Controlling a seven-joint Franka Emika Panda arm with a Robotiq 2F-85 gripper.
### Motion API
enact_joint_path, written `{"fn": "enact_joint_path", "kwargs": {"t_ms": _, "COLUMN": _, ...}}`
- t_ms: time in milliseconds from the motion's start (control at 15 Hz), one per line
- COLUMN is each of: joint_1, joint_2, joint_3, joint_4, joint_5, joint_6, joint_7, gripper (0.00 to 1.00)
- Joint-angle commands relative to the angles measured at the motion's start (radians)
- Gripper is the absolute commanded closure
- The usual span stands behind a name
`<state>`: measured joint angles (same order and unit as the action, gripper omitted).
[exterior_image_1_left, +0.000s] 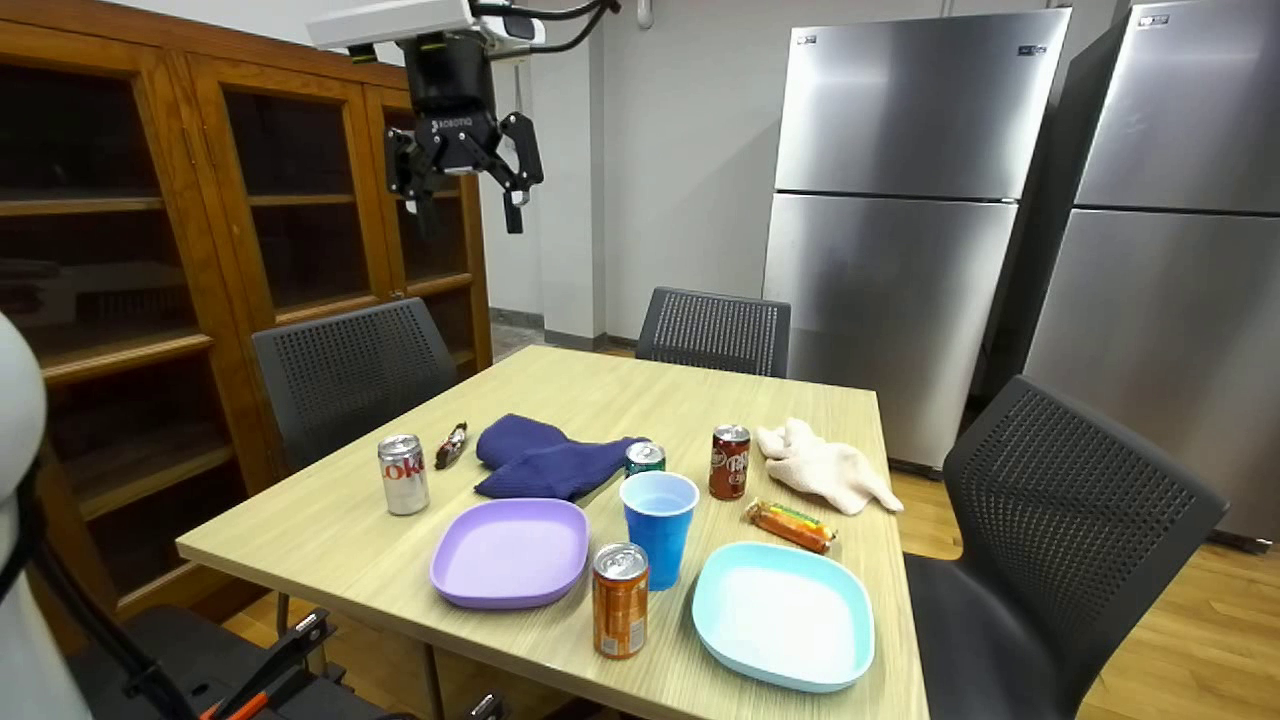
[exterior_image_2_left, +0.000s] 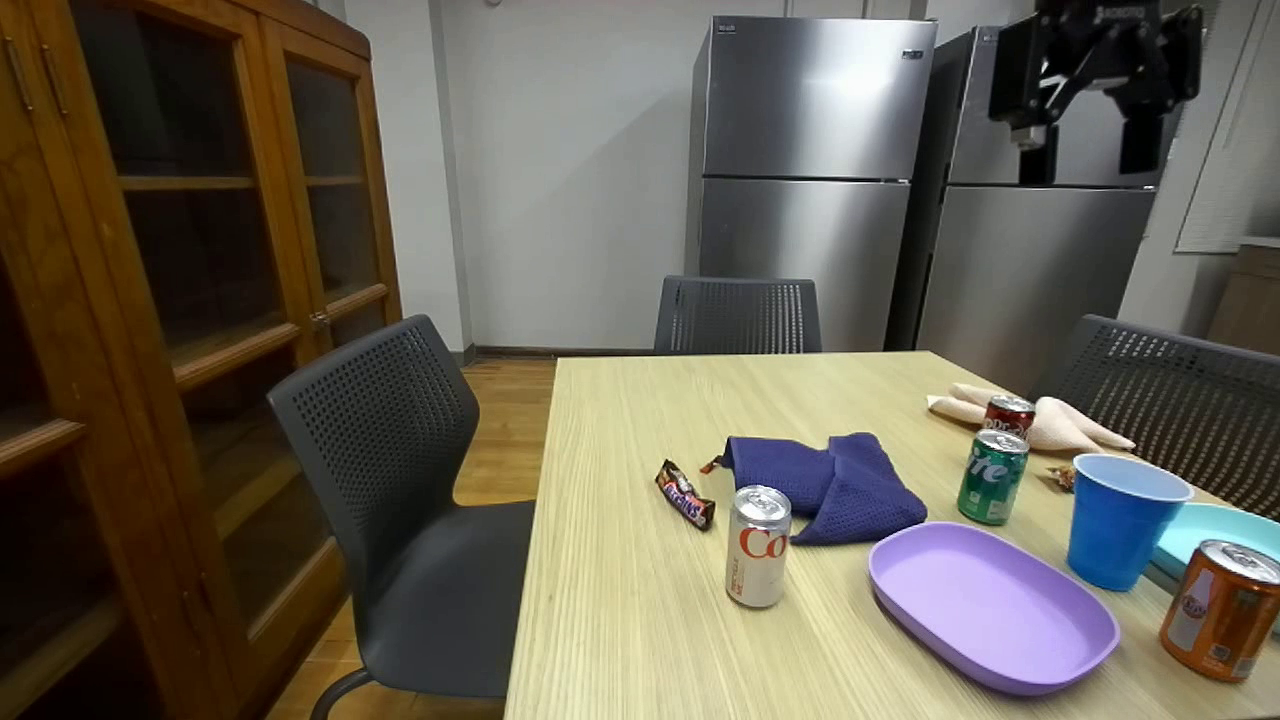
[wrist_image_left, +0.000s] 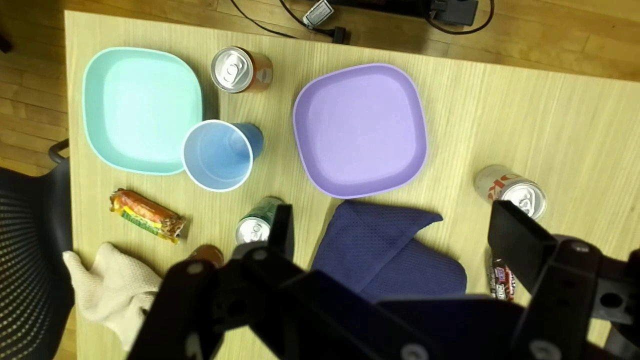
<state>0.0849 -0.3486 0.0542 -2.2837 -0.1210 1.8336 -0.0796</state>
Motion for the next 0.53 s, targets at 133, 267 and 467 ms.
{"fn": "enact_joint_path", "kwargs": {"t_ms": 133, "joint_1": 0.043, "joint_2": 0.078, "joint_3": 0.037, "joint_4": 0.023, "joint_5": 0.038, "joint_6": 0.042, "joint_7": -0.011, "gripper": 0.0}}
{"fn": "enact_joint_path", "kwargs": {"t_ms": 267, "joint_1": 0.058, "joint_2": 0.098, "joint_3": 0.049, "joint_4": 0.027, "joint_5": 0.042, "joint_6": 0.052, "joint_7": -0.013, "gripper": 0.0}}
{"fn": "enact_joint_path", "kwargs": {"t_ms": 467, "joint_1": 0.074, "joint_2": 0.122, "joint_3": 0.065, "joint_4": 0.036, "joint_5": 0.041, "joint_6": 0.063, "joint_7": -0.017, "gripper": 0.0}}
